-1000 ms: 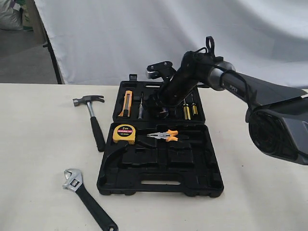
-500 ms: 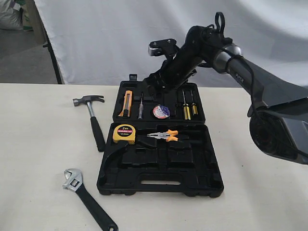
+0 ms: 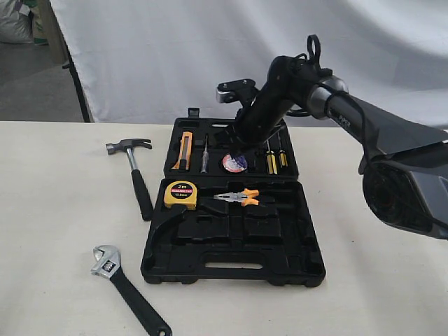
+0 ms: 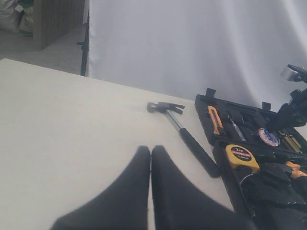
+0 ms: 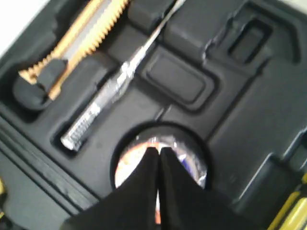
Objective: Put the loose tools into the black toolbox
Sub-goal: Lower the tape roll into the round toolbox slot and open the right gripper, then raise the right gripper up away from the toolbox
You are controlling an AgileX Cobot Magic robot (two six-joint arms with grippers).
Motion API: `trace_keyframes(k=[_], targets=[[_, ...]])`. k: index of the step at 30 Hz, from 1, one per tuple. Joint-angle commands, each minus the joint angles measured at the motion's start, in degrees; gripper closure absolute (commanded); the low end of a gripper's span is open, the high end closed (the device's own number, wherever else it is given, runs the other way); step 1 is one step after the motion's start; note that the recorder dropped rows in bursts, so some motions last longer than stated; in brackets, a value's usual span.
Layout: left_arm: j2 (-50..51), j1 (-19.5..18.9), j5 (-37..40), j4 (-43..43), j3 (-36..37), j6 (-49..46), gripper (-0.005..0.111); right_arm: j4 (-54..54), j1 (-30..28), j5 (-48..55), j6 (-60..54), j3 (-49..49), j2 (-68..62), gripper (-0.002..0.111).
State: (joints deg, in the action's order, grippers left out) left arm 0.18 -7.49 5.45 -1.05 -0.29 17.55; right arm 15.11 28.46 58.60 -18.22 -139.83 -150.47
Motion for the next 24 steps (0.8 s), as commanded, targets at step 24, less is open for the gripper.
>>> trace_keyframes(k=[24], targets=[[-0.18,-1.45,-0.41,-0.25,-0.15,0.27,0.106,6.97,-0.36,11.36,-3.98,-1.01,8.75,0.109]])
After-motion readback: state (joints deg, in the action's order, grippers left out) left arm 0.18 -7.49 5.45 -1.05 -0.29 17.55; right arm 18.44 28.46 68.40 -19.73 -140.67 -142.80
